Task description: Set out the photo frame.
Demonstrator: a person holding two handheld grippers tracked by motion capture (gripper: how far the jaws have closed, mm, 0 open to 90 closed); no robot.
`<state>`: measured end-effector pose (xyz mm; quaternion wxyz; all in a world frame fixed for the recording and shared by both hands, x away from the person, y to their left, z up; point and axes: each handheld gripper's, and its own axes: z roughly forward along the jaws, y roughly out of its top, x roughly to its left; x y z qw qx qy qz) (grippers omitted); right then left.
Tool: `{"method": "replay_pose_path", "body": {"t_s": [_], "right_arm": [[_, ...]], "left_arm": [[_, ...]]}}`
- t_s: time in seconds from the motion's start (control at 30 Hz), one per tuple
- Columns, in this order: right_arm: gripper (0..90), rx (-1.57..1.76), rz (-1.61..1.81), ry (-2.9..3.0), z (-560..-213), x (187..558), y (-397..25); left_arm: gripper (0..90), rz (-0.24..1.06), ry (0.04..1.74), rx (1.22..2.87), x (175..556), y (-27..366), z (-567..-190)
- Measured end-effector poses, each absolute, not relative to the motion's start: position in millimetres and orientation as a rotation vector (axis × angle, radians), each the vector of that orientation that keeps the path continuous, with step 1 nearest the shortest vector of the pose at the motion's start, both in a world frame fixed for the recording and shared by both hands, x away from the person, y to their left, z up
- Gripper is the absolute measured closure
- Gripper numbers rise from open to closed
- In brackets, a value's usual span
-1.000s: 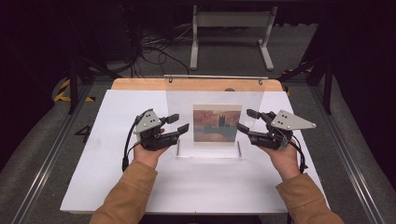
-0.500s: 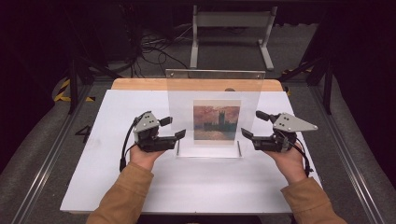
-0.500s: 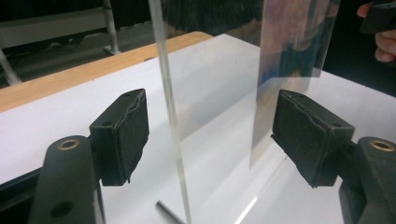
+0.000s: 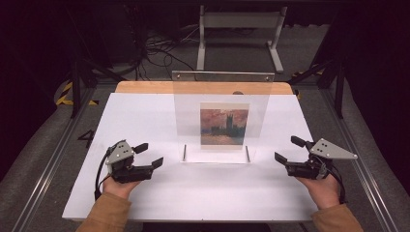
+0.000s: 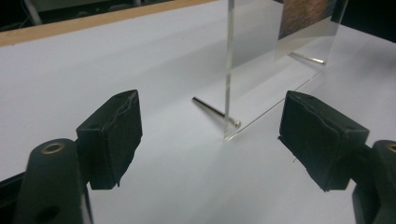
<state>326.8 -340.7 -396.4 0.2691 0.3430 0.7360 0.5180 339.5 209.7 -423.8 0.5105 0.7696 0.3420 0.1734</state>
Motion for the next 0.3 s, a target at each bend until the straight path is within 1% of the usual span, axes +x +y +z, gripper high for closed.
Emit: {"method": "replay_pose_path", "body": {"t_s": [0.13, 0.3], "right_arm": [[12.8, 0.962, 1.38, 1.987, -411.4, 327.2, -348.9], [10.1, 1.008, 1.391, 1.986, -421.6, 329.9, -354.1]], "left_arm": [[18.9, 0.421, 0.85, 1.84, 339.9, 215.5, -432.6], [17.2, 0.439, 0.832, 1.841, 340.2, 214.5, -434.8]]}}
